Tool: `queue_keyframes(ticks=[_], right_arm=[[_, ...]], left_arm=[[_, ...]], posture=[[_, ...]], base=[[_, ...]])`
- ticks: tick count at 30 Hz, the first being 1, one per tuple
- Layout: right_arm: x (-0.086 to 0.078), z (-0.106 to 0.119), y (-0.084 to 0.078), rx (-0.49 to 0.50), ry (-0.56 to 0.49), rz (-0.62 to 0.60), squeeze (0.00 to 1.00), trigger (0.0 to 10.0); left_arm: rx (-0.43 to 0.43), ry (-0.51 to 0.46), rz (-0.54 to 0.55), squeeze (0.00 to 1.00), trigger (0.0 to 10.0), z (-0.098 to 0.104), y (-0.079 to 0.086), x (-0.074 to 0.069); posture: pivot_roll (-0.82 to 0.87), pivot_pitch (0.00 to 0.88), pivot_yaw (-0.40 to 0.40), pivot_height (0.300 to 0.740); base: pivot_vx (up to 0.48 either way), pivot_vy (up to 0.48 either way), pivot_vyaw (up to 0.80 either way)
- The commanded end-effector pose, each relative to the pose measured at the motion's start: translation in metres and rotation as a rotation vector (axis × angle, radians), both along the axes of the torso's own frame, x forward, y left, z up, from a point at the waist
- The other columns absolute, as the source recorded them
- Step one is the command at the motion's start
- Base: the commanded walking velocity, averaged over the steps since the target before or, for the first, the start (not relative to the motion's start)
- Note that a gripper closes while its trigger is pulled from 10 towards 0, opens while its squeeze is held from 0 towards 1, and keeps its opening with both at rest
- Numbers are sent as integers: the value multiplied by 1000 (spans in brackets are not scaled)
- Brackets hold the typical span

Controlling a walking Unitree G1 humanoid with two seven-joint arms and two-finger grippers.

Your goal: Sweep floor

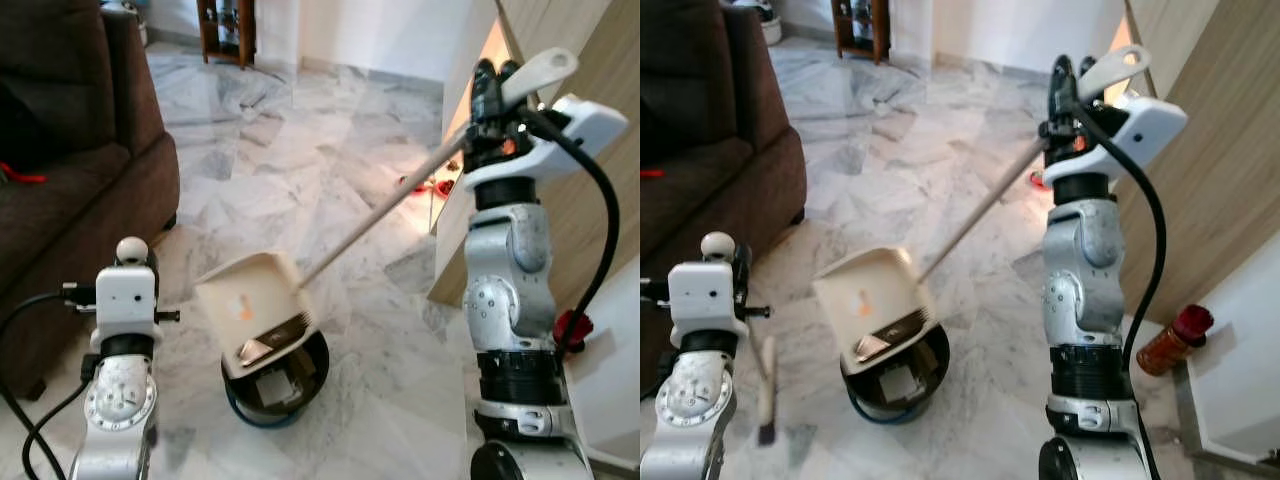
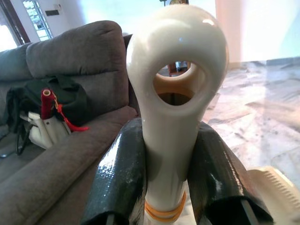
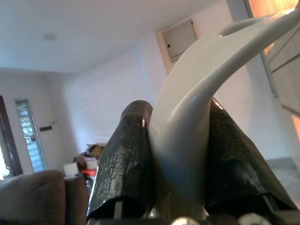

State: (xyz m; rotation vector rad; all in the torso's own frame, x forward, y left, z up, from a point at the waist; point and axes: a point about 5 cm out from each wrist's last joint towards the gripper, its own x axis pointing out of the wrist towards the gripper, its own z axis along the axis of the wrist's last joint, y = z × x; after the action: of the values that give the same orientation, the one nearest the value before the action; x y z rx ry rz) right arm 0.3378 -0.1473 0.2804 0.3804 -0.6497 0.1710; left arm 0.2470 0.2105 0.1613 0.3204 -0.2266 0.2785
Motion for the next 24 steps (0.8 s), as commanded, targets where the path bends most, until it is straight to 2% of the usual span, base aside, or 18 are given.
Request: queue_keyframes(ticks=[1,15,24], right_arm=[[-6,15,-8,20,-67,-21,0,10000],[-6,11,-5,9,-54,-4,0,10000],[-8,12,-2,-50,-66,-15,0,10000]], left_arm=[[15,-47,-18,0,10000,9,-7,0],[14,-41,-23,0,10000,8,-7,1],[7,-33,-54,0,10000,6,-10,1]], posture=[[39,66,-51,740],[39,65,-48,740],[36,69,-47,740]], base=[[292,0,0],[294,0,0],[0,0,0]])
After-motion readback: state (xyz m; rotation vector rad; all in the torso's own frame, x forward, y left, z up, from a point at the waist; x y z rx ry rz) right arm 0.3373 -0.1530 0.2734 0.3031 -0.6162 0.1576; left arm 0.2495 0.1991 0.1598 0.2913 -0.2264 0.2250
